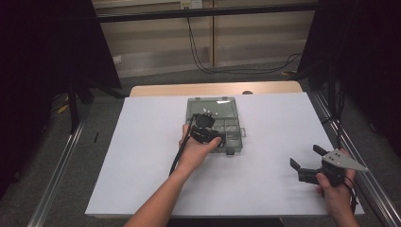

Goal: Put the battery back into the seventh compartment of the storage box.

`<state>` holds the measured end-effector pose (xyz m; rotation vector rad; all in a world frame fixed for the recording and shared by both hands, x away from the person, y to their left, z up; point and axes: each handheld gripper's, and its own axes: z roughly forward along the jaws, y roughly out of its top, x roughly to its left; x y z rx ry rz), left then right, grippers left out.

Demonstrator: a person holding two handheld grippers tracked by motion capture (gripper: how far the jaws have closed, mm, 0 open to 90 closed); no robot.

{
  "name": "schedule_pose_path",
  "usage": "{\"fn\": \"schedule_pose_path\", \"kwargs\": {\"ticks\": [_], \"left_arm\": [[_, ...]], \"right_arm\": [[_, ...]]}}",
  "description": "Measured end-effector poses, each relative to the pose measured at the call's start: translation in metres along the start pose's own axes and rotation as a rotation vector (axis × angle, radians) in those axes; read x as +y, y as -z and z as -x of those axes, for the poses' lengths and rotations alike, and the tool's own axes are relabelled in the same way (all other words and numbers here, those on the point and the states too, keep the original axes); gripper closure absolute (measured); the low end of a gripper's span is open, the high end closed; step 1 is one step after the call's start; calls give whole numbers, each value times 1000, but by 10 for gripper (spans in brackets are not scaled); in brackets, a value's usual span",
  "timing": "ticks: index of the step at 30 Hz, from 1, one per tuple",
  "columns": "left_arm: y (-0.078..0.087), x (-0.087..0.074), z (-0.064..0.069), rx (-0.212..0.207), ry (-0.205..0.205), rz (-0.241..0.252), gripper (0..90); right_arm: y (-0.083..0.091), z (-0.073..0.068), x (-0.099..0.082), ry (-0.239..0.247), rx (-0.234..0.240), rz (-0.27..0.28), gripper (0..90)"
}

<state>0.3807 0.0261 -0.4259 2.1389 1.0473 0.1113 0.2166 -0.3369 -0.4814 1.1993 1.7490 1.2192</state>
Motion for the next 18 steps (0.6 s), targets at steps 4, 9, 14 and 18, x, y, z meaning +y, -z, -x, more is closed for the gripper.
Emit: {"fn": "schedule_pose_path", "kwargs": {"ticks": [4, 9, 14, 18], "left_arm": [[10, -1, -7, -14, 35, 13, 471], [19, -6, -19, -29, 56, 46, 226], [29, -13, -28, -55, 68, 57, 67], [37, -21, -38, -58, 73, 79, 3]], "right_arm": [[0, 0, 0, -1, -2, 0, 7], [0, 1, 0, -6, 1, -1, 8], [0, 0, 1, -1, -11, -8, 8], [0, 0, 1, -1, -19, -16, 8]]}}
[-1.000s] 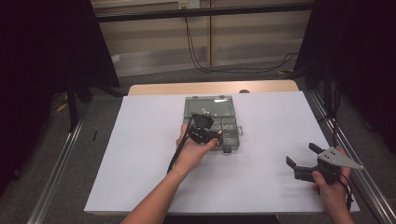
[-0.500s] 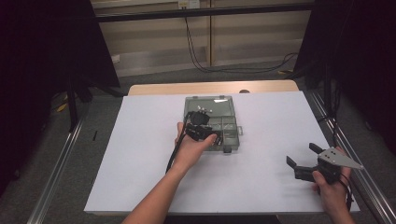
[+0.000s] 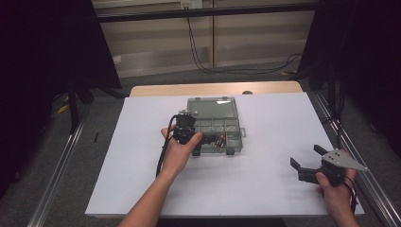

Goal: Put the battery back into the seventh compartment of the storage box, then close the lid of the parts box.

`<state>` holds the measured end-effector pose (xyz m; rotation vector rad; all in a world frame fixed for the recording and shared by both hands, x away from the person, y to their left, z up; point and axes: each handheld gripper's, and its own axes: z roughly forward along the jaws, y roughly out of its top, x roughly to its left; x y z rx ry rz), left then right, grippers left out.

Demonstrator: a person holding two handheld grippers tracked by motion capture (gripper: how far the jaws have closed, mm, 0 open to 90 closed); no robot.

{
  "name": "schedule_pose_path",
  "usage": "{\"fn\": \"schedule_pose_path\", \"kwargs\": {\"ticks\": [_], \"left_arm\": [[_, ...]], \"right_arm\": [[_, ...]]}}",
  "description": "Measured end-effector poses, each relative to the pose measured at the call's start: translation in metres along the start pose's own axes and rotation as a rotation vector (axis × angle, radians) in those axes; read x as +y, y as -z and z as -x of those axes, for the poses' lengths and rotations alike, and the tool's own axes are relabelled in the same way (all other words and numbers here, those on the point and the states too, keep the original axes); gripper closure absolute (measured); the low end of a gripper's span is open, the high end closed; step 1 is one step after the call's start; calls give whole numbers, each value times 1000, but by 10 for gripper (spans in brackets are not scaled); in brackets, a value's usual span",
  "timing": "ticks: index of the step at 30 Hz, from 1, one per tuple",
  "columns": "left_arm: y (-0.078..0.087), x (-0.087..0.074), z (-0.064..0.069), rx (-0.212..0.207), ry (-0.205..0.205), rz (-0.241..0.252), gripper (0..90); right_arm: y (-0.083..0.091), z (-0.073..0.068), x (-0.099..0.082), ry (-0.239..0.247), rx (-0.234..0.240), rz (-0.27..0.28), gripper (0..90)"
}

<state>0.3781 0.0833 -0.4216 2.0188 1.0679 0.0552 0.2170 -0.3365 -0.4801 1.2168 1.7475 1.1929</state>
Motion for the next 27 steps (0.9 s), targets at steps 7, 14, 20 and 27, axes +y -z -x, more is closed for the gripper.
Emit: {"fn": "schedule_pose_path", "kwargs": {"ticks": [7, 14, 20, 27], "left_arm": [[12, -8, -19, -18, 39, 19, 0], [22, -10, -26, -1, 13, 34, 38], [28, -11, -38, 11, 55, 57, 43], [28, -12, -48, 39, 68, 60, 52]], "right_arm": [[-5, -6, 5, 39, 6, -37, 8], [-12, -15, 18, 50, 15, -32, 8], [-22, -26, 35, 53, 39, -31, 8], [-43, -37, 54, 35, 77, -19, 9]]}}
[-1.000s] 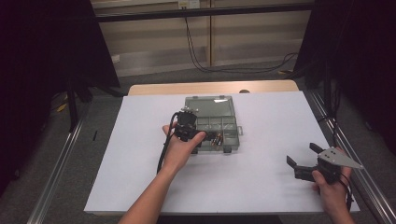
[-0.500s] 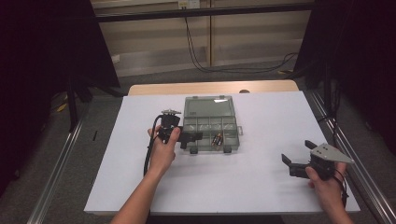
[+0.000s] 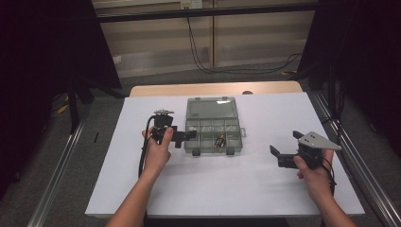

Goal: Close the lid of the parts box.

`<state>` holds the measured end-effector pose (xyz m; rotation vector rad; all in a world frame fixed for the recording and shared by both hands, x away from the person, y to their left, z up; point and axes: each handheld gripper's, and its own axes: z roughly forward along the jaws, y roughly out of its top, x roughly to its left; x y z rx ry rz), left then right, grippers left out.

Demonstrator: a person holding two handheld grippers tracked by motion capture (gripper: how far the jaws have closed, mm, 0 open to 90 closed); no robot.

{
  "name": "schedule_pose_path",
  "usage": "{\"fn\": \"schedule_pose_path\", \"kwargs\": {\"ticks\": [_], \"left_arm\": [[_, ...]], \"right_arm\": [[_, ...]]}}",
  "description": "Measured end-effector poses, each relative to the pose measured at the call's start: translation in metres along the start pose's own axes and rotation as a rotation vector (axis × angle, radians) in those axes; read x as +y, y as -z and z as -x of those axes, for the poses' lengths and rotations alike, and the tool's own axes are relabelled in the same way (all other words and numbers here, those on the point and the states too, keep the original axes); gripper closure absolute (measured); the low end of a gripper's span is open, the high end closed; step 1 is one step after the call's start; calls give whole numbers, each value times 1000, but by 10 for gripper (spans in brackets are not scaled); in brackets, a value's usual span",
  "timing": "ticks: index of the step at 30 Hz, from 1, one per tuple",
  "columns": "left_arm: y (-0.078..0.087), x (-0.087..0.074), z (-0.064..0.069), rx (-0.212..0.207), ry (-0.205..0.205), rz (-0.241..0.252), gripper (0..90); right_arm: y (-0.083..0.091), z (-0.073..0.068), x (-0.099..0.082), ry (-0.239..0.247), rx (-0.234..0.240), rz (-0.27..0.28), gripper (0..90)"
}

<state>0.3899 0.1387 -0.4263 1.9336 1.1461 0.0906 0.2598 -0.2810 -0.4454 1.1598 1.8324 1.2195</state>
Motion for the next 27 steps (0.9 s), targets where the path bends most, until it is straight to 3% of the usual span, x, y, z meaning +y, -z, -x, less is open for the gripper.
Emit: {"fn": "schedule_pose_path", "kwargs": {"ticks": [4, 10, 13, 15, 18, 21, 27], "left_arm": [[-2, 0, -3, -9, -18, -2, 63], [-2, 2, -8, 31, -33, -11, 63], [0, 4, -11, -31, -3, -33, 44], [2, 4, -13, -88, -7, -28, 14], [1, 5, -15, -131, -12, -10, 12], [-2, 6, -18, -135, -15, 0, 15], [-8, 9, -20, -110, 0, 14, 21]], "right_arm": [[-14, -8, 14, 11, 38, 13, 10], [-33, -18, 30, 23, 69, 22, 9], [-41, -20, 36, 13, 86, 25, 12], [-47, -22, 40, 13, 96, 23, 12], [-56, -25, 45, 10, 104, 15, 11], [-63, -25, 49, -5, 116, 8, 31], [-74, -29, 58, 11, 139, -4, 33]]}}
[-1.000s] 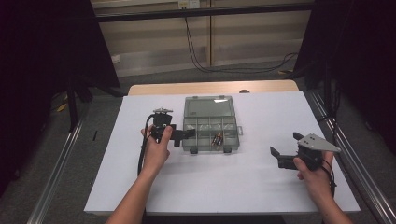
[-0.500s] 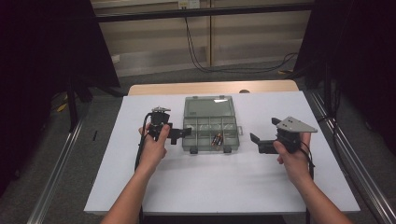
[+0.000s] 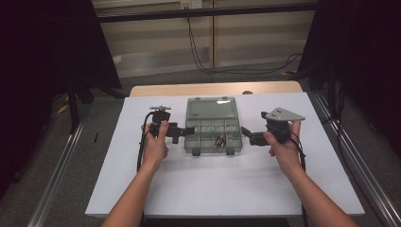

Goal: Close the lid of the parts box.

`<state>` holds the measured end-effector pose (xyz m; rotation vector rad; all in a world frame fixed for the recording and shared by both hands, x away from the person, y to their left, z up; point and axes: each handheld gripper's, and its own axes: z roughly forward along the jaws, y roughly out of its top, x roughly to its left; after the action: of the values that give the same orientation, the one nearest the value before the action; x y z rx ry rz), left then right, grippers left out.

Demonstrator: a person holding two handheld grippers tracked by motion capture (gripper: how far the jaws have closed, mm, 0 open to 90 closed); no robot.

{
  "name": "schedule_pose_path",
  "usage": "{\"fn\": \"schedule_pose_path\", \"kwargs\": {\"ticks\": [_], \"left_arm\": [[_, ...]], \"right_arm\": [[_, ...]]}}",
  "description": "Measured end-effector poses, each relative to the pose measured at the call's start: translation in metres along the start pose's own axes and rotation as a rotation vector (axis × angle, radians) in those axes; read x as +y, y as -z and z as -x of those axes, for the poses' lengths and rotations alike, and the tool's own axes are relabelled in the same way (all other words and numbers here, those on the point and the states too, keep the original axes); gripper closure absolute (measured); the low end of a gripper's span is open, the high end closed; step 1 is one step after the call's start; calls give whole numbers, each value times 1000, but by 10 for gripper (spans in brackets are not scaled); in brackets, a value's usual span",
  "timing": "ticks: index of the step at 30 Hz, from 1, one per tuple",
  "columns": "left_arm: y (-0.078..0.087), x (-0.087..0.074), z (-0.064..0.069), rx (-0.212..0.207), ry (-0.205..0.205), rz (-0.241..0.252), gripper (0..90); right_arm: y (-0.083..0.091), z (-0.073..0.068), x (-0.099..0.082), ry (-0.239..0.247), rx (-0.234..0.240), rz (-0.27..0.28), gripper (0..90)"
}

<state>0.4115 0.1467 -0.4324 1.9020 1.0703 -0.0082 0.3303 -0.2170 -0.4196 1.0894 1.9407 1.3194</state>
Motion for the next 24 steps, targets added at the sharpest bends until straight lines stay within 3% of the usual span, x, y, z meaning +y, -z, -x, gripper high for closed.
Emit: {"fn": "schedule_pose_path", "kwargs": {"ticks": [2, 11, 15, 20, 22, 24], "left_arm": [[0, 1, -1, 22, -16, -6, 18], [-8, 14, -8, 60, -6, 13, 16], [-12, 17, -11, 57, -14, 10, 20], [-19, 21, -18, 46, 6, 3, 24], [-22, 23, -21, 35, 16, 1, 24], [-25, 24, -24, 11, 55, 13, 24]], "right_arm": [[-5, 1, 3, -8, 8, -4, 27], [-29, 12, 13, -24, 12, -30, 10], [-40, 14, 14, -26, 24, -56, 13], [-49, 17, 16, -52, 15, -58, 10], [-52, 19, 17, -59, 15, -52, 11], [-56, 21, 18, -81, 15, -48, 9]]}}
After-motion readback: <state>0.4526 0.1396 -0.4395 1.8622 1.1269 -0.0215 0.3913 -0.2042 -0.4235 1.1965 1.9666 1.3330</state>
